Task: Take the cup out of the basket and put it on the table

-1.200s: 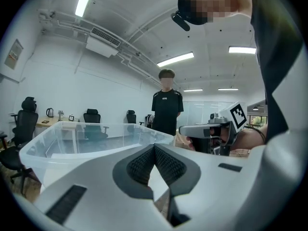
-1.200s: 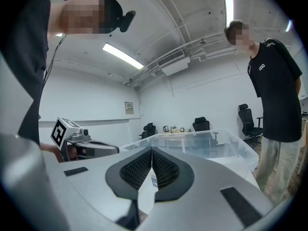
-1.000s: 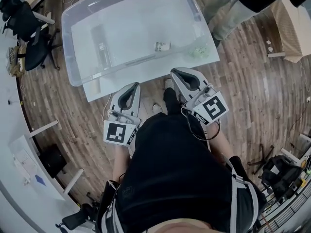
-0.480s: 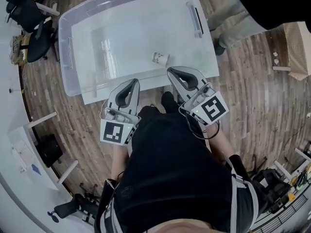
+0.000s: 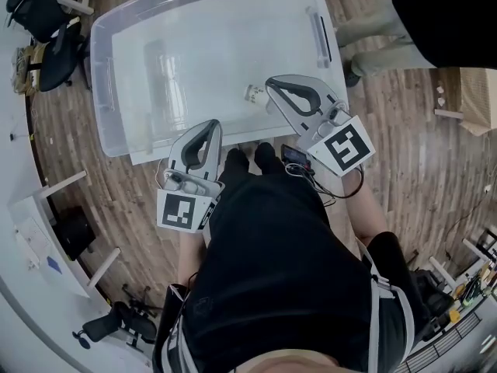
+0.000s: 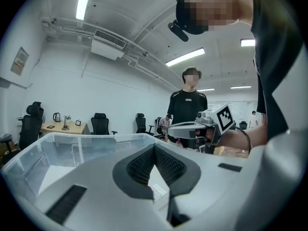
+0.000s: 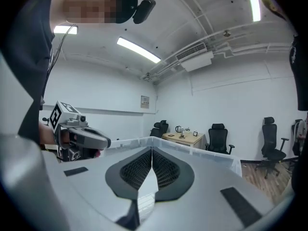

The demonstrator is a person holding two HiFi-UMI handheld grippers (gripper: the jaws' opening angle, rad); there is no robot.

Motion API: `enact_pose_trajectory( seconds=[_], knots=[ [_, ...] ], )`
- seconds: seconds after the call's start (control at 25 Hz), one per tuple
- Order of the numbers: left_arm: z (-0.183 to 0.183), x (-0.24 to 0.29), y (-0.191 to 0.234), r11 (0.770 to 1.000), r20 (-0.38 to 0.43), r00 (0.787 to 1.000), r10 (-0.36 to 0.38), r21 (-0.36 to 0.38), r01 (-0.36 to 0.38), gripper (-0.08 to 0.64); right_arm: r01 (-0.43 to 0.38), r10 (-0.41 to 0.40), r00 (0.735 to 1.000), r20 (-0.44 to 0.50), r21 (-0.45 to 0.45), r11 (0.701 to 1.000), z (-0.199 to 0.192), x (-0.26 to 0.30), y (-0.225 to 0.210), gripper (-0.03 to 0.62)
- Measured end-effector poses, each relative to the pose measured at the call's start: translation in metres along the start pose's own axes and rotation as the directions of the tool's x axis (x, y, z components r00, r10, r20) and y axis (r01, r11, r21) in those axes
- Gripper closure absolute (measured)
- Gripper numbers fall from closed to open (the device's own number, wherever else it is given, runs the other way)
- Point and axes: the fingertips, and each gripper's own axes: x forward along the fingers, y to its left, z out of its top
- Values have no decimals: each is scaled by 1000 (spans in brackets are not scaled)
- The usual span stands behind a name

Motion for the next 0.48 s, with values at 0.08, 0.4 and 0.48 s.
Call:
enact_pose_trajectory(
  seconds=[0.08, 0.4, 0.48],
  knots=[
    [3, 1, 8, 1000, 2, 1000, -4, 8, 4, 543, -4, 3, 1000, -20, -20, 1000, -4, 10, -2, 572],
    [20, 2, 38, 999, 11, 999, -35, 25, 35, 543, -58, 41, 974, -222, -73, 996, -41, 46, -9, 572],
    [16, 0, 45, 999, -5, 999, -37, 21, 38, 543, -89, 58, 958, -281, -101, 991, -54, 55, -10, 572]
  ],
)
